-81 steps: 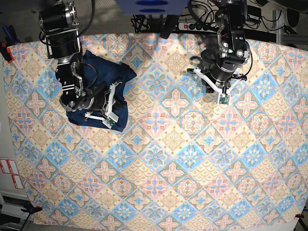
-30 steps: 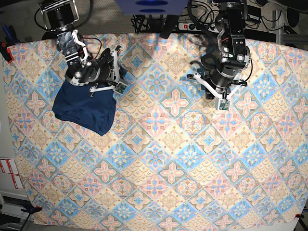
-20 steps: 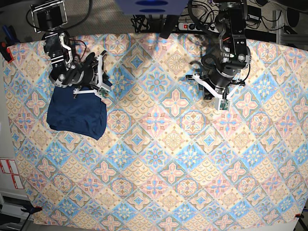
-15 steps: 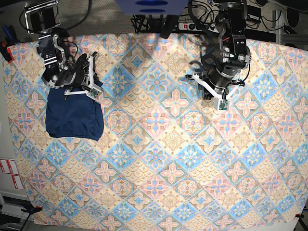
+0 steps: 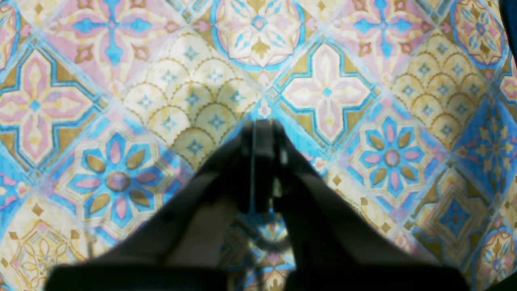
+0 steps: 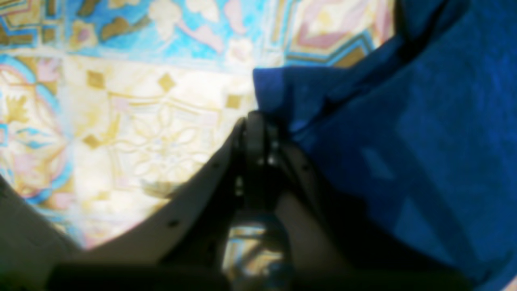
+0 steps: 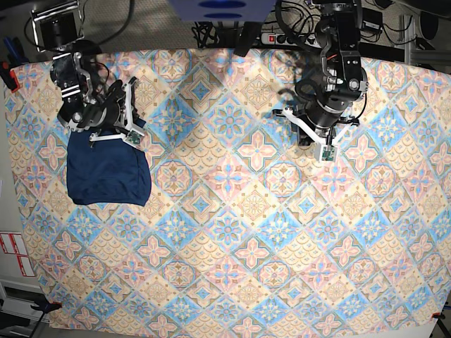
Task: Fold the T-shirt properly
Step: 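Drag the navy bundle with the right gripper away from the left gripper, then release the bundle and lift the right gripper off it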
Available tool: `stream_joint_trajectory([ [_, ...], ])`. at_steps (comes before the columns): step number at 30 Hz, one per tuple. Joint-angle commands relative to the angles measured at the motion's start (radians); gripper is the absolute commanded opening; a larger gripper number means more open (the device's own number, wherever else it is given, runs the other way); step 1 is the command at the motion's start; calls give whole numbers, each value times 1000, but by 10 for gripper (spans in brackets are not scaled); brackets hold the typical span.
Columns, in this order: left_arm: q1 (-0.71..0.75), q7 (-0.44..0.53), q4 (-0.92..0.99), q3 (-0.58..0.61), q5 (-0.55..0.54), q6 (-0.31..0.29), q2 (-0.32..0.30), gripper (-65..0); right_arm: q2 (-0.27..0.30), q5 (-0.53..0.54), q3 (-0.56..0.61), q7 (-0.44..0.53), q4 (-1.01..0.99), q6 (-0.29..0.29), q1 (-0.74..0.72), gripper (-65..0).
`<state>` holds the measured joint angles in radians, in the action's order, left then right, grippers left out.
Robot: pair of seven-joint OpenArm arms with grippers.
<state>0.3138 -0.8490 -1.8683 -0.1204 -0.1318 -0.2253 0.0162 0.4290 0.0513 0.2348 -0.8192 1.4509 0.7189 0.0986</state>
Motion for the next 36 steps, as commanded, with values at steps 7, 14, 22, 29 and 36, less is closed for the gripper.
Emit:
stream_joint_trajectory([
  [7, -2, 15, -17, 1, -9, -1, 0, -650, 18, -15, -10, -1, 21, -21, -38, -650],
  [14, 20, 15, -20, 3, -10, -1, 0, -650, 18, -15, -35, 2, 64, -21, 5, -650],
  [22, 43, 15, -23, 23, -12, -3, 0, -650, 17, -15, -168, -2, 201, -21, 92, -650],
  [29, 112, 15, -73, 72, -12, -3, -2, -650, 17, -14, -291, 1, 222, -21, 165, -650],
  [36, 192, 15, -129, 115, -9, -3, -3, -650, 17, 126, -458, 2, 242, -21, 264, -650],
])
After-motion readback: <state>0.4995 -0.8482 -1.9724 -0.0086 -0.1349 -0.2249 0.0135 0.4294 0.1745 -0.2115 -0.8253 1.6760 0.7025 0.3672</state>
